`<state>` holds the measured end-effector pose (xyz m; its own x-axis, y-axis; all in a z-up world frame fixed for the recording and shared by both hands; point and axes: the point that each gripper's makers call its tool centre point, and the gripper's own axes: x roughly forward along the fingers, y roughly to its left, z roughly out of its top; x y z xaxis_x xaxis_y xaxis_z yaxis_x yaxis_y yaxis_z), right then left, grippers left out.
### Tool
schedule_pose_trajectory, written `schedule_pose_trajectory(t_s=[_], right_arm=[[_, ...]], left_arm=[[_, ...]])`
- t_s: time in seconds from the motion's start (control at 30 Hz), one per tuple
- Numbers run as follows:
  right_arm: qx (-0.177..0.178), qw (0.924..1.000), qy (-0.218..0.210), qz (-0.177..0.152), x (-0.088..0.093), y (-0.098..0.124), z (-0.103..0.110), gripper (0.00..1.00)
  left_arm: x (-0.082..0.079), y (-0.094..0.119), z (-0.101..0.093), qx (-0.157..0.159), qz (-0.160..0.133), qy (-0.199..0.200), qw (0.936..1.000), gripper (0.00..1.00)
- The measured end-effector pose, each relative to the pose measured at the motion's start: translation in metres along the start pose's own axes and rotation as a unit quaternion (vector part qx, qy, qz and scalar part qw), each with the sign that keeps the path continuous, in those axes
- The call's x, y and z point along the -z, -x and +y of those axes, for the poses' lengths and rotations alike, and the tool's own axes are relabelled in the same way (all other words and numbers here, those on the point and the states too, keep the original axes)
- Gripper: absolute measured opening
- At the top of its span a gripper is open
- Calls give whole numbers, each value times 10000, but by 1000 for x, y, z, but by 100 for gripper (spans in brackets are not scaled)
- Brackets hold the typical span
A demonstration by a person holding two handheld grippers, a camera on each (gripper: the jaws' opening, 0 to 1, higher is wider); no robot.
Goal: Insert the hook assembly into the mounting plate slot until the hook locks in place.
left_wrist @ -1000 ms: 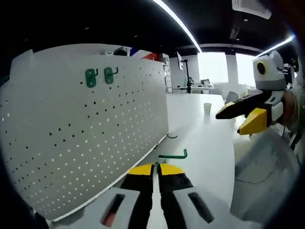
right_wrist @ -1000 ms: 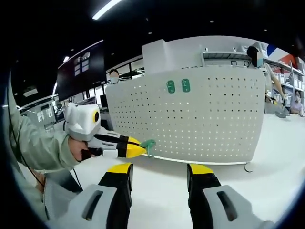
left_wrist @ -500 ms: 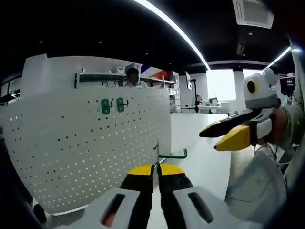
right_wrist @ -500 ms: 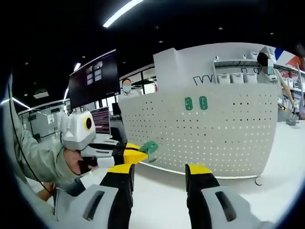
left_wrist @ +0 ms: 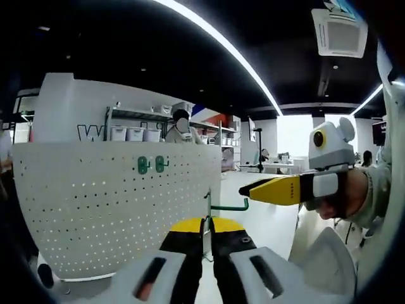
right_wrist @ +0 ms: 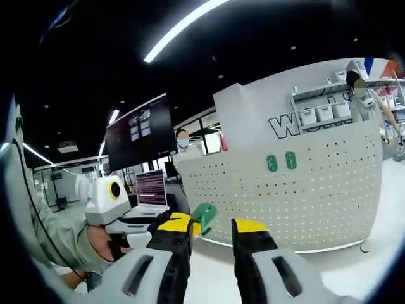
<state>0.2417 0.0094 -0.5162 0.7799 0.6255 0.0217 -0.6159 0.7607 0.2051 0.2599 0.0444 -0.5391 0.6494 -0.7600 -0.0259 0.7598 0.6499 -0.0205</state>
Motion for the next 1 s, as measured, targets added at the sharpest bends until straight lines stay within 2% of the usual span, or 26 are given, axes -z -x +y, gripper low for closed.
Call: schedule_pose_trajectory(t_s=[0.17,0.73,1.0], right_arm=[[-172,9997,-189,-56,0,-3,10,17],[-404,9976,-513,-210,-5,-6,23,7],[-377,9978,-498,-216,-4,-5,22,4]], left_arm=[[-6,3,-7,94,-101,61,9999,4],[-22,8,-24,276,-316,91,9991,4],[-19,7,-27,279,-293,110,9991,4]])
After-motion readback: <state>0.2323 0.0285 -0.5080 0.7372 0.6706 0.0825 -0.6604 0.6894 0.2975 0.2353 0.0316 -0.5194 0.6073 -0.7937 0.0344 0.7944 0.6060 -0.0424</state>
